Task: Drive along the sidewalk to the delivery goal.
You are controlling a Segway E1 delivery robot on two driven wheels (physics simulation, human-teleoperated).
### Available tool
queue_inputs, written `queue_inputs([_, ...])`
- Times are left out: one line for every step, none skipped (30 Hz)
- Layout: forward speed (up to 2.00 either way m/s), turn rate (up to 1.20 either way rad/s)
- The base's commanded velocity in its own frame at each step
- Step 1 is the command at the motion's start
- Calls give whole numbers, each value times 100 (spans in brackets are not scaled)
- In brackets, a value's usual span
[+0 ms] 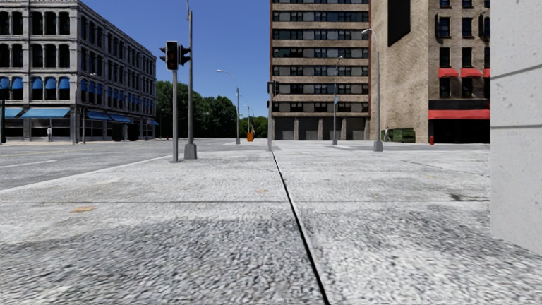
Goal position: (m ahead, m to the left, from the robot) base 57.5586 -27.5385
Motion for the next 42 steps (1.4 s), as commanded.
queue_inputs([200,0])
queue_inputs([200,0])
queue_inputs([200,0])
queue_inputs([200,0])
queue_inputs([200,0])
queue_inputs([200,0])
queue_inputs([200,0])
queue_inputs([200,0])
queue_inputs([200,0])
queue_inputs([200,0])
queue_inputs([200,0])
queue_inputs([200,0])
queue_inputs([200,0])
queue_inputs([200,0])
queue_inputs([200,0])
queue_inputs([200,0])
queue_inputs([200,0])
queue_inputs([200,0])
queue_inputs([200,0])
queue_inputs([200,0])
queue_inputs([200,0])
queue_inputs([200,0])
queue_inputs([200,0])
queue_inputs([200,0])
queue_inputs([200,0])
queue_inputs([200,0])
queue_inputs([200,0])
queue_inputs([200,0])
queue_inputs([200,0])
queue_inputs([200,0])
queue_inputs([200,0])
queue_inputs([200,0])
queue_inputs([200,0])
queue_inputs([200,0])
queue_inputs([200,0])
queue_inputs([200,0])
queue_inputs([200,0])
queue_inputs([200,0])
queue_inputs([200,0])
queue_inputs([200,0])
queue_inputs([200,0])
queue_inputs([200,0])
